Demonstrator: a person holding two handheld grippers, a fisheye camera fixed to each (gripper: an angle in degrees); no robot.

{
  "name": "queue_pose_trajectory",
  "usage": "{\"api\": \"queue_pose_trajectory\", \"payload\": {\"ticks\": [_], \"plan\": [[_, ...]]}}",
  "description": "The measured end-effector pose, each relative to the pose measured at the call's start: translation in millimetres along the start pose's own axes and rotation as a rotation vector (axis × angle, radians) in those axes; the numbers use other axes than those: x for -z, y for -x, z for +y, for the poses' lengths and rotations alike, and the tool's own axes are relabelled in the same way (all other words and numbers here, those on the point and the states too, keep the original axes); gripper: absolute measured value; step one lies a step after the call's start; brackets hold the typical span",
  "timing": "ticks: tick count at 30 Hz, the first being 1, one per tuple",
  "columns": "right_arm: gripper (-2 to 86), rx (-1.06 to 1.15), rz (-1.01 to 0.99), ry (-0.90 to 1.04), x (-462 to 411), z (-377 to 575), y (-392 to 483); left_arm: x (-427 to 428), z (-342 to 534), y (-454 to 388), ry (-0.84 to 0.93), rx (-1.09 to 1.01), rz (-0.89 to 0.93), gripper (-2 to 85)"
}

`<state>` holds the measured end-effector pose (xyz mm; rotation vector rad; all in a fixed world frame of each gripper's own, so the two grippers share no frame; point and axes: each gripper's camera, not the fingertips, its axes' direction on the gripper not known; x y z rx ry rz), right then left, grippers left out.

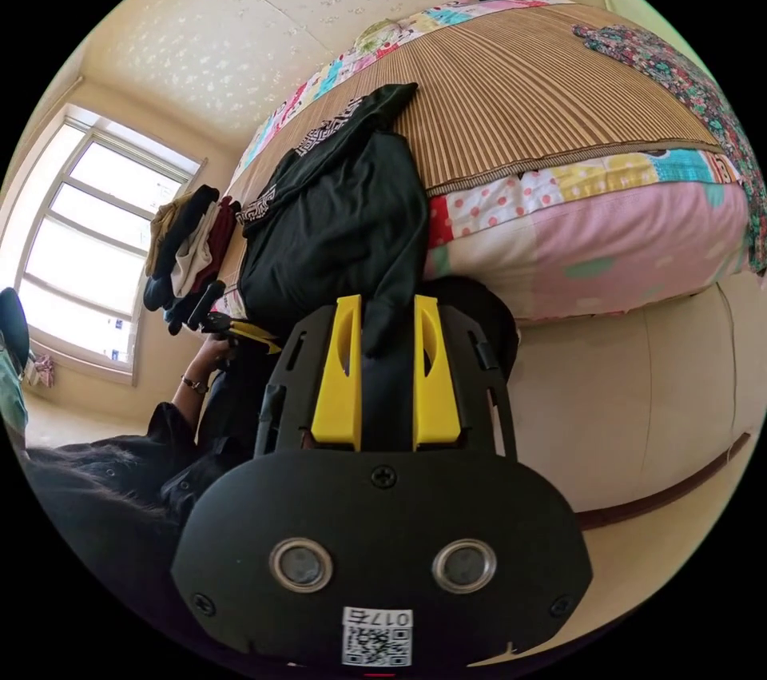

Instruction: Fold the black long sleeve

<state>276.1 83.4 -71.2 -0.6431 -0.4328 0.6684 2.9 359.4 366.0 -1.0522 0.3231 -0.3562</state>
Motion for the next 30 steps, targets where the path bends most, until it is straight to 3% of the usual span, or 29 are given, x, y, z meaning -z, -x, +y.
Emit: {"api": "queue_pose_trajectory", "payload": {"ticks": [4, 9, 17, 22, 24, 30], "plan": [[10.0, 0.009, 0.003, 0.004, 9, -2, 8, -5, -11, 11, 0.023, 0.042, 0.029, 10.9], [10.9, -0.003, 0.02, 0.021, 20, -1, 12, 16, 9, 23, -0.097, 0.064, 0.132, 1.6], [11.3, 0.031, 0.025, 0.09, 37, 12, 28, 53, 90, 9, -0.276, -0.07, 0.394, 1.6], [3.9, -0.024, 0.087, 0.078, 51, 19, 27, 71, 150, 24, -0.453, -0.065, 0.586, 1.5], [2.7, -0.02, 0.017, 0.087, 63, 18, 24, 81, 178, 39, -0.531, -0.041, 0.633, 1.2], [1.5, -0.02, -0.624, -0.162, 174, 39, -25, 113, 244, 62, -0.719, -0.097, 0.842, 0.0]]}}
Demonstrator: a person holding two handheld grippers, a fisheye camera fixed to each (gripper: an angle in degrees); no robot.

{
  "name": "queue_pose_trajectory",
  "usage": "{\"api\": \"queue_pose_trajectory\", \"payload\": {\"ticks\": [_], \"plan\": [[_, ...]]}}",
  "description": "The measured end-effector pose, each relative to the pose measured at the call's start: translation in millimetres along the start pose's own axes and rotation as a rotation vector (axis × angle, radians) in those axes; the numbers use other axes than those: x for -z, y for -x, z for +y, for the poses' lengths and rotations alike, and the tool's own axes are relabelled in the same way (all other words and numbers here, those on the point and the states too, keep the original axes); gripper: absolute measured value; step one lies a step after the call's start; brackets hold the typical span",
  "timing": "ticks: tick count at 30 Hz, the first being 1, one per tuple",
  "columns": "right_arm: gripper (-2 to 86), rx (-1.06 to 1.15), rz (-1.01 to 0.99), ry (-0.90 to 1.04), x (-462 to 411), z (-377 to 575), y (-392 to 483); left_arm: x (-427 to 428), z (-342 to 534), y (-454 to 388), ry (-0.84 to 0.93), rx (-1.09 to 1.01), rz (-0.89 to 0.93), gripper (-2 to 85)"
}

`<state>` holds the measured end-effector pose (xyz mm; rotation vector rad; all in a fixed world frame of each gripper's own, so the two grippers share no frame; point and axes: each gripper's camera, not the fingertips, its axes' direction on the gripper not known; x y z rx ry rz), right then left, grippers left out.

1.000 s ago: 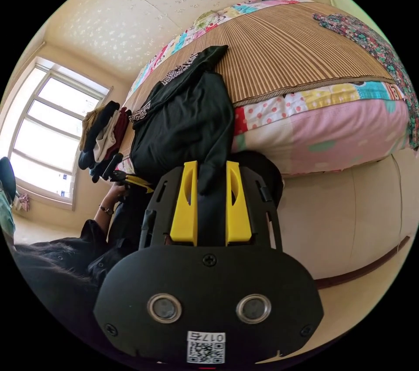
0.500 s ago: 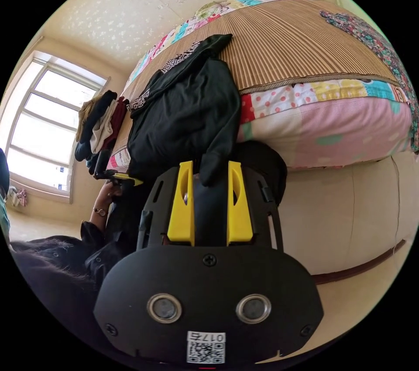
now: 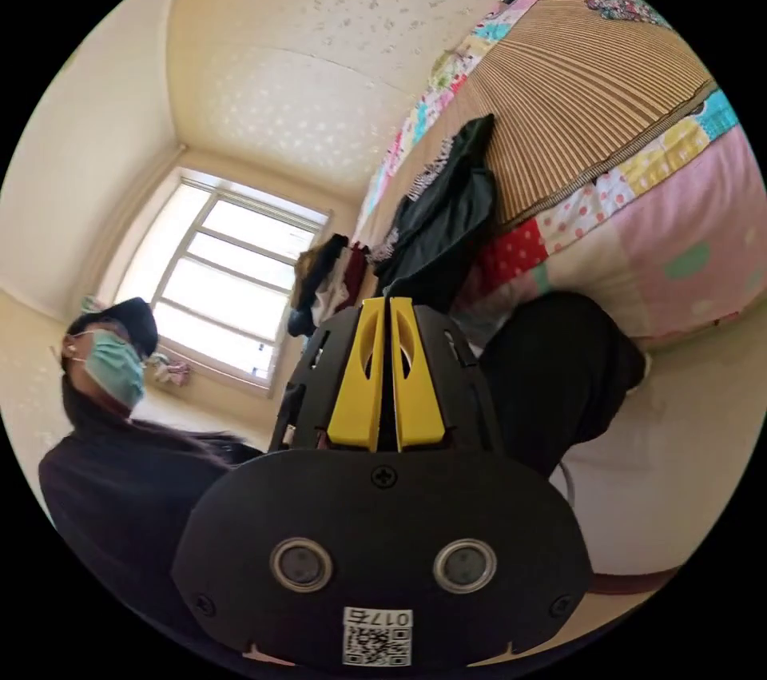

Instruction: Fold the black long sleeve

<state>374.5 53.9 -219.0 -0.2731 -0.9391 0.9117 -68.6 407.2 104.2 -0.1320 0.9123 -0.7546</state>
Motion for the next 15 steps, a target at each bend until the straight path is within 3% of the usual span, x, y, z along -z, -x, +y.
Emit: {"api": "queue_pose_trajectory", "payload": {"ticks": [2, 5, 10, 13, 15], "plan": [[1.2, 0.013, -0.235, -0.098, 49, 11, 5, 15, 10, -12, -0.025, -0.001, 0.025, -0.3], [1.2, 0.036, -0.375, -0.164, 89, 32, 14, 34, 29, -32, -0.064, -0.016, 0.101, -0.4], [1.2, 0.019, -0.352, -0.203, 98, 39, 17, 60, 52, -52, -0.216, -0.053, 0.279, -0.5], [1.3, -0.02, -0.31, -0.214, 79, 4, 4, 67, 32, -47, -0.26, -0.024, 0.267, -0.5], [1.4, -0.022, -0.334, -0.239, 62, -34, -2, 73, -6, -35, -0.32, -0.006, 0.354, -0.4]]}}
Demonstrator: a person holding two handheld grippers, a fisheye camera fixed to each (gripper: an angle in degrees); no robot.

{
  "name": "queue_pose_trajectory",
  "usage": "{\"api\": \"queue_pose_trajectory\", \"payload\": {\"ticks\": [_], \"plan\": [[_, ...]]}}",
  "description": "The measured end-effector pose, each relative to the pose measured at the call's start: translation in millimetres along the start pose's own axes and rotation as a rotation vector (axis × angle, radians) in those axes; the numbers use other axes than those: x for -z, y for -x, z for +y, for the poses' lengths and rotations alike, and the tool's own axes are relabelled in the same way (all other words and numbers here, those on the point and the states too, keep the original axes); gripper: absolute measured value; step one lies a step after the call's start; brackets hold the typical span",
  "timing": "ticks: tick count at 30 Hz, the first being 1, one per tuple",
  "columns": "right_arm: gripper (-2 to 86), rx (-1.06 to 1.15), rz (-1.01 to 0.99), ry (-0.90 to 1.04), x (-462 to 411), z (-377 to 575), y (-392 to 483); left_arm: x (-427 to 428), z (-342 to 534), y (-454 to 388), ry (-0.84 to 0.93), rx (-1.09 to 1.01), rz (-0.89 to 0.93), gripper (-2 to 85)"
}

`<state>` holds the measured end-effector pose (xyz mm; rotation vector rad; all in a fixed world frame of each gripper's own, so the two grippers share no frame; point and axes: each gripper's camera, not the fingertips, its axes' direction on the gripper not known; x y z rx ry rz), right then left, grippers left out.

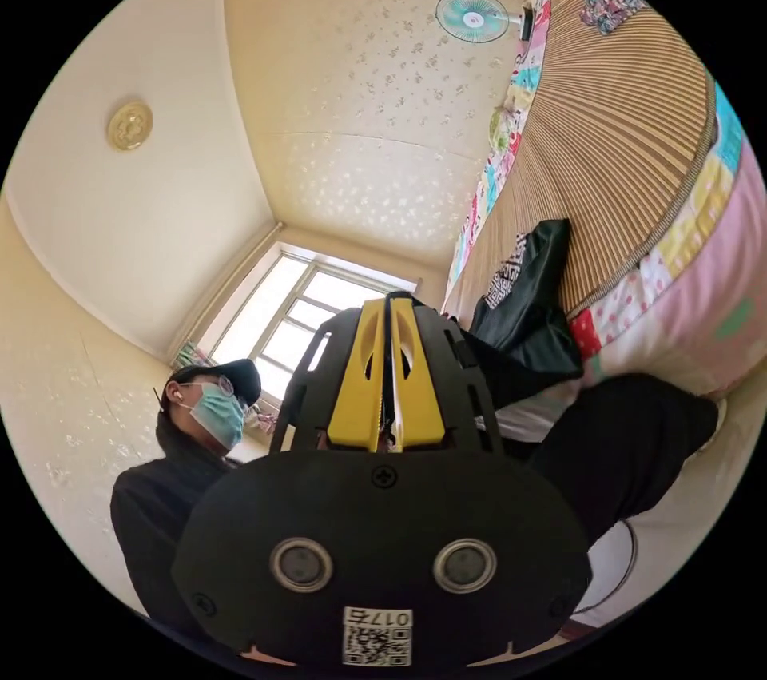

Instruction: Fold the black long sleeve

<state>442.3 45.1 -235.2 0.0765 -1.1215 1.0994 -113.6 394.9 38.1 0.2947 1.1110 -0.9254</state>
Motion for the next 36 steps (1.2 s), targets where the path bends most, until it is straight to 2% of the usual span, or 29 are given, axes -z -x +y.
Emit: {"api": "queue_pose_trajectory", "payload": {"ticks": [1, 4, 8, 10, 13, 15, 21, 24, 25, 28, 32, 36], "plan": [[1.6, 0.028, 0.004, 0.005, -21, -27, -7, -2, -13, 3, -0.02, 0.0, 0.032, -0.3], [2.3, 0.072, 0.234, 0.04, -90, -103, -30, -16, -92, 25, -0.084, 0.013, 0.051, 0.5], [4.5, 0.1, 0.412, 0.085, -175, -164, -73, -26, -195, 60, -0.213, 0.012, -0.228, 6.2], [6.5, 0.095, 0.499, 0.071, -192, -158, -79, -26, -208, 67, -0.283, -0.022, -0.245, 10.0], [7.3, 0.162, 0.587, 0.039, -210, -110, -75, -41, -198, 77, -0.243, -0.015, -0.369, 14.3], [7.2, 0.196, 0.627, 0.019, -220, -71, -76, -52, -166, 87, -0.216, 0.006, -0.513, 15.5], [3.7, 0.215, 0.763, -0.191, -236, 44, -89, -77, -75, 101, -0.345, 0.094, -0.782, 18.4], [1.4, 0.382, 1.029, -0.266, -252, 91, -102, -92, -54, 114, -0.39, 0.158, -0.788, 19.5], [1.0, 0.367, 1.088, -0.309, -256, 99, -112, -94, -51, 117, -0.406, 0.173, -0.782, 19.6], [0.5, 0.414, 0.97, -0.196, -270, 89, -124, -103, -47, 131, -0.419, 0.197, -0.802, 18.6], [0.3, 0.345, 1.025, -0.122, -289, 84, -148, -116, -53, 145, -0.408, 0.194, -0.844, 15.9], [0.2, 0.377, 1.079, -0.097, -301, 85, -153, -127, -61, 158, -0.43, 0.236, -0.839, 5.6]]}}
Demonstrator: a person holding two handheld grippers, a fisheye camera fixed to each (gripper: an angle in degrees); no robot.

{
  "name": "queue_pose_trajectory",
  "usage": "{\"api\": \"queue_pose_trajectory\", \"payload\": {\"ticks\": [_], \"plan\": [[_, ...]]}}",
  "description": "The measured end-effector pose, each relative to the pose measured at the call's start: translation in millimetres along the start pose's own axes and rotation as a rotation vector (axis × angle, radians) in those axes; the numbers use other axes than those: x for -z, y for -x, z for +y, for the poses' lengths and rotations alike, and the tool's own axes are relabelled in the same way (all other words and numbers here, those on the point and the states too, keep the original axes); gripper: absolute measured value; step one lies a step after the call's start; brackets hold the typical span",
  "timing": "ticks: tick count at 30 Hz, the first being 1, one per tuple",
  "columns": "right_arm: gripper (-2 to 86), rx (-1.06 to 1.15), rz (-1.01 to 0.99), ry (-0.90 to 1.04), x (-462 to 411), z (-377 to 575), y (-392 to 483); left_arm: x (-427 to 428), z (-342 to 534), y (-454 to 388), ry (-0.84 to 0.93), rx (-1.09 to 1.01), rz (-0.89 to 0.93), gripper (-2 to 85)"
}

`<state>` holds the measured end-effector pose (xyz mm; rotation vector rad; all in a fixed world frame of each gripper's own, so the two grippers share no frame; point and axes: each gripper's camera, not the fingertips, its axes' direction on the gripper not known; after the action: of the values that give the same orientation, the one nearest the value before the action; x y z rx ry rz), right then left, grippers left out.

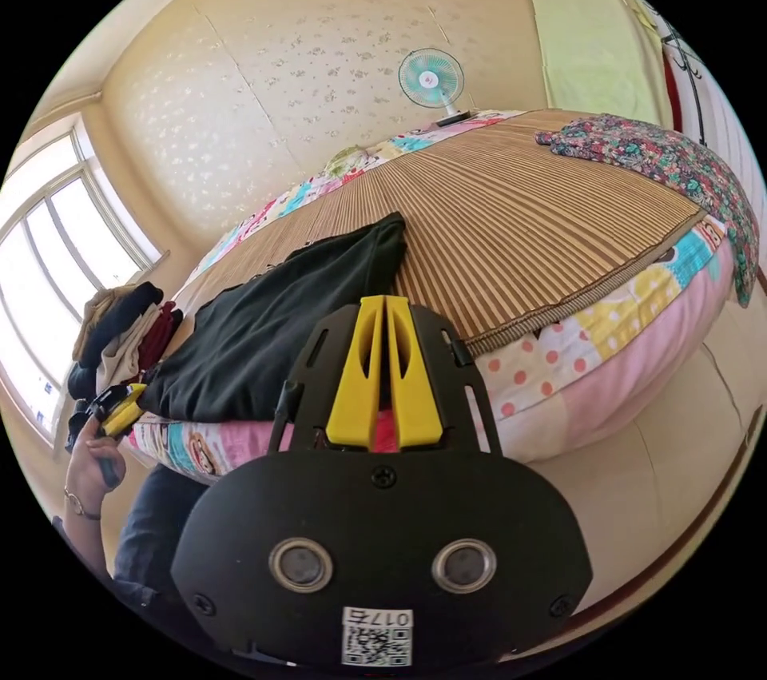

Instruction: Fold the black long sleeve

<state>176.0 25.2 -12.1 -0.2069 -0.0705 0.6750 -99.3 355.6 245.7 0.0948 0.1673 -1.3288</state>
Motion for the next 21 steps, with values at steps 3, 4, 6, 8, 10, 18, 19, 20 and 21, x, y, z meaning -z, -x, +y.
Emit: {"api": "queue_pose_trajectory", "payload": {"ticks": [3, 4, 6, 8, 10, 18, 19, 20, 21], "plan": [[0.1, -0.038, 0.067, -0.069, 10, 5, -3, -10, -11, -35, -0.058, -0.12, 0.037, 4.7], [0.1, -0.063, 0.09, -0.134, 19, 9, -5, -16, -16, -46, -0.044, -0.155, 0.055, 4.6], [0.1, -0.067, 0.09, -0.189, 26, 14, -8, -47, -22, -100, 0.028, -0.308, 0.132, 4.4], [0.1, -0.094, 0.099, -0.139, 20, 9, -15, -79, -8, -147, 0.096, -0.458, 0.161, 4.2], [0.1, -0.132, 0.102, -0.118, 18, 6, -23, -119, 19, -190, 0.206, -0.594, 0.167, 4.3], [0.3, -0.191, 0.041, -0.123, 33, -6, -44, -226, 140, -194, 0.646, -0.72, 0.356, 7.0], [0.3, -0.188, 0.039, -0.119, 35, -9, -46, -221, 139, -188, 0.63, -0.708, 0.351, 7.2], [0.4, -0.188, 0.035, -0.117, 38, -12, -48, -208, 133, -174, 0.573, -0.681, 0.318, 7.6], [0.4, -0.19, 0.031, -0.117, 40, -14, -50, -190, 125, -159, 0.491, -0.659, 0.268, 7.7]]}}
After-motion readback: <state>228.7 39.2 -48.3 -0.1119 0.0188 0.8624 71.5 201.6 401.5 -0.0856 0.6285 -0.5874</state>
